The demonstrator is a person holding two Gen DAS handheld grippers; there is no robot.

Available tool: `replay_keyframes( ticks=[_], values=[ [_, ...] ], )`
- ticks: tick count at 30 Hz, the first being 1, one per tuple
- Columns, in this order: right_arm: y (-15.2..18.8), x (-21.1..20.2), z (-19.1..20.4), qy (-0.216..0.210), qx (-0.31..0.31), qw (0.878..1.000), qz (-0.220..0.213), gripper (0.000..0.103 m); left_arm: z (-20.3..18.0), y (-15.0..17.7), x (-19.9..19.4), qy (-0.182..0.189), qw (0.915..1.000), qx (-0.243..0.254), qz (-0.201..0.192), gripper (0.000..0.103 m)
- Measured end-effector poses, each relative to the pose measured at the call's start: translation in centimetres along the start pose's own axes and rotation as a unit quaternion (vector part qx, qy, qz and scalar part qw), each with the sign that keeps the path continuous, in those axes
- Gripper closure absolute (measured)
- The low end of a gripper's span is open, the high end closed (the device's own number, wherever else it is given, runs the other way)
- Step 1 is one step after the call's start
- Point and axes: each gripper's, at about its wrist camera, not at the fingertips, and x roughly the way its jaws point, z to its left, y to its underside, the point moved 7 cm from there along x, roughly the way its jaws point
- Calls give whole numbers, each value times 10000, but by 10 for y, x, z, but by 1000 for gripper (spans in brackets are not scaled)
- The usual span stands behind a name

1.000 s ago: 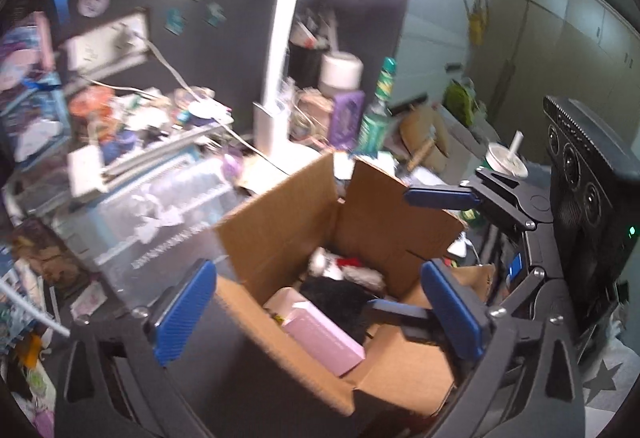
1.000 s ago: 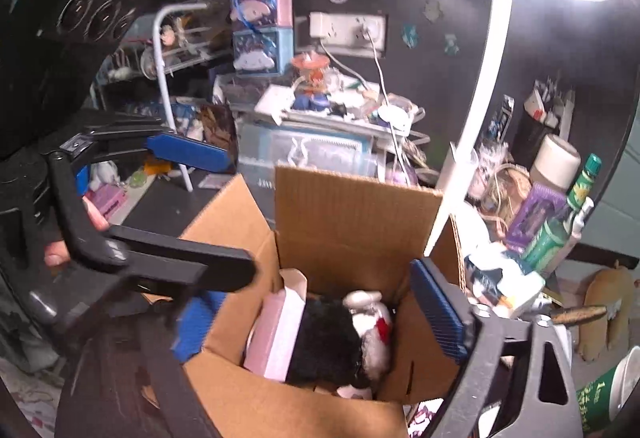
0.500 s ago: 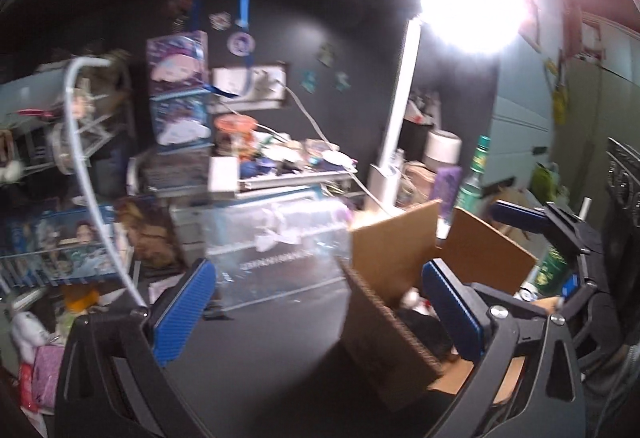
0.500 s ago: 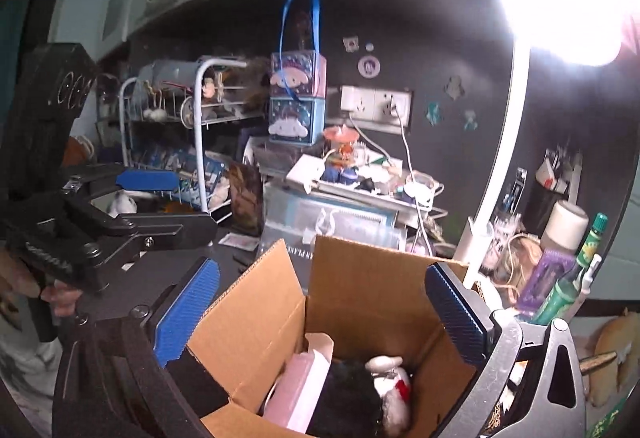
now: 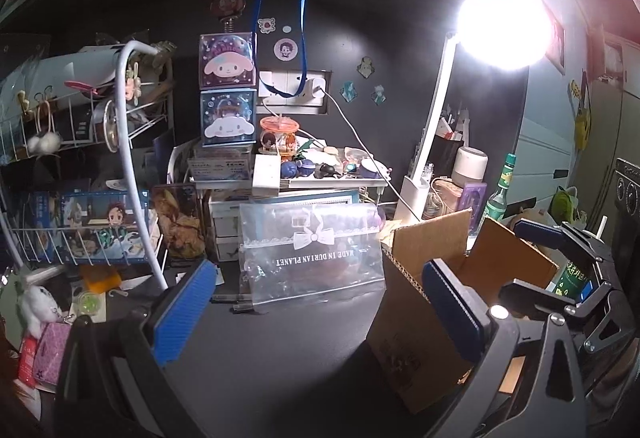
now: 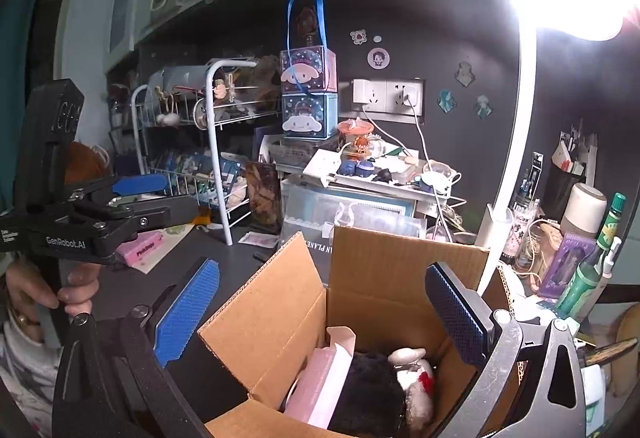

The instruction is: Organize objects

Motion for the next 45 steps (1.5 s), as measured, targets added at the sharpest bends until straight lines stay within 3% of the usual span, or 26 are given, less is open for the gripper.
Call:
replay_keyframes(
  ticks=[45],
  values=[
    [0, 1, -5, 27, 18, 10000, 1, 0, 4, 2, -2, -24, 9999, 102, 35, 0]
  ],
)
